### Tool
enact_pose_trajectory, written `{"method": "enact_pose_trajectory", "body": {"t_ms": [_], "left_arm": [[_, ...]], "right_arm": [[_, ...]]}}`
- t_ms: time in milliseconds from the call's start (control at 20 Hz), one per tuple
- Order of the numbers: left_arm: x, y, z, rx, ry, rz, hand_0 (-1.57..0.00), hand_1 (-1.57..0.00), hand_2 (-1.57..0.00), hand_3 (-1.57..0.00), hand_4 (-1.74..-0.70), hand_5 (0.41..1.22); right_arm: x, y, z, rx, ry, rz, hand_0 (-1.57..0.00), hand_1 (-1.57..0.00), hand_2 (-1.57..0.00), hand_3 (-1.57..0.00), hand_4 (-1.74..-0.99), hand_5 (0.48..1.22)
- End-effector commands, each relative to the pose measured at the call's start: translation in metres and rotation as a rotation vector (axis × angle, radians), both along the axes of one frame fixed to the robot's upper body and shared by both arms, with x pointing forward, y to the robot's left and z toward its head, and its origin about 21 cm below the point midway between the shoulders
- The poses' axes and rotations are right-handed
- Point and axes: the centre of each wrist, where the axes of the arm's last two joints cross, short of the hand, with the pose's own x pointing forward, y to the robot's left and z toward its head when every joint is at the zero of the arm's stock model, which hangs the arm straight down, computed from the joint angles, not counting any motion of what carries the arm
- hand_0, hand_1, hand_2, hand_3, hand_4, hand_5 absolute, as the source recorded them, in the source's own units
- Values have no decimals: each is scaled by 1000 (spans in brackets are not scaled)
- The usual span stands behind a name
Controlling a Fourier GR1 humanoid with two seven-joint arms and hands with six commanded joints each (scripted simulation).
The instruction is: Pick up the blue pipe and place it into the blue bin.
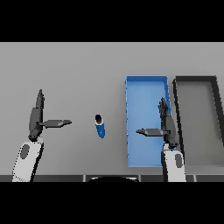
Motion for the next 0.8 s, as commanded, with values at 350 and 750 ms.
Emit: {"method": "enact_pose_trajectory", "body": {"t_ms": [350,750], "left_arm": [[-2,15,-5,117,1,-187,1,1,1,1,-963,592],[-8,30,0,147,2,-416,1,1,1,1,-976,584]], "right_arm": [[-3,-28,10,-225,-113,59,1,1,1,1,-1201,628],[-12,-31,15,-323,-128,105,1,1,1,1,-1192,621]]}}
